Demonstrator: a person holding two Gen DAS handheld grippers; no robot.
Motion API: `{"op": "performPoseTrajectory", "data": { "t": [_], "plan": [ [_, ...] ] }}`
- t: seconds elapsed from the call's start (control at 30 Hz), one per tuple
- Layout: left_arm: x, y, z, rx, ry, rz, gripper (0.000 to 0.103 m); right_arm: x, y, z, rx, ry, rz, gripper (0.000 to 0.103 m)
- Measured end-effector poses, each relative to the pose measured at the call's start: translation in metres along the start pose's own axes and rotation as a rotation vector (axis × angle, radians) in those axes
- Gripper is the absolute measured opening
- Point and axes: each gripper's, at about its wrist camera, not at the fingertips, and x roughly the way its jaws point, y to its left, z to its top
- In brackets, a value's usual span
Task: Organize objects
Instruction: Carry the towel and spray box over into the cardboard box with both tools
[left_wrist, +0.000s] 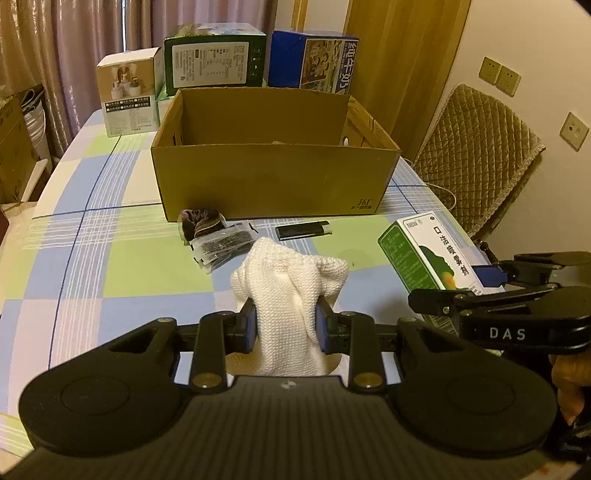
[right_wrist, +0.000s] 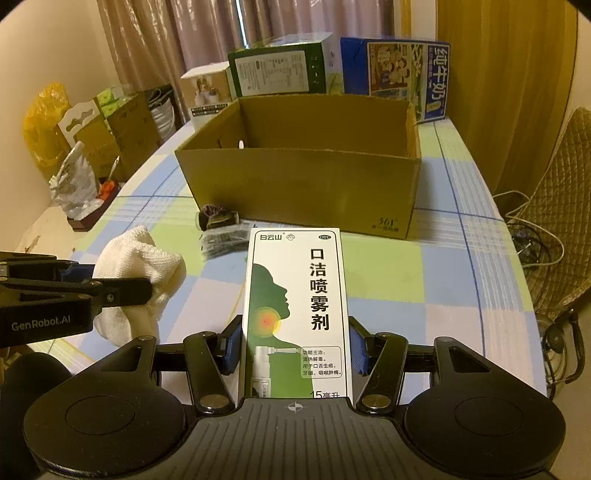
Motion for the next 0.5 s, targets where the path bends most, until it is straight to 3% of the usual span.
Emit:
{"op": "performPoseTrajectory", "data": {
  "t": [0.5],
  "plan": [
    [-0.0031, -0.0062, 0.0075, 0.024, -0.013, 0.004, 0.026, -0.0113, -0.0069, 0.0048, 0.009, -0.019, -0.005, 0.053]
  ]
}}
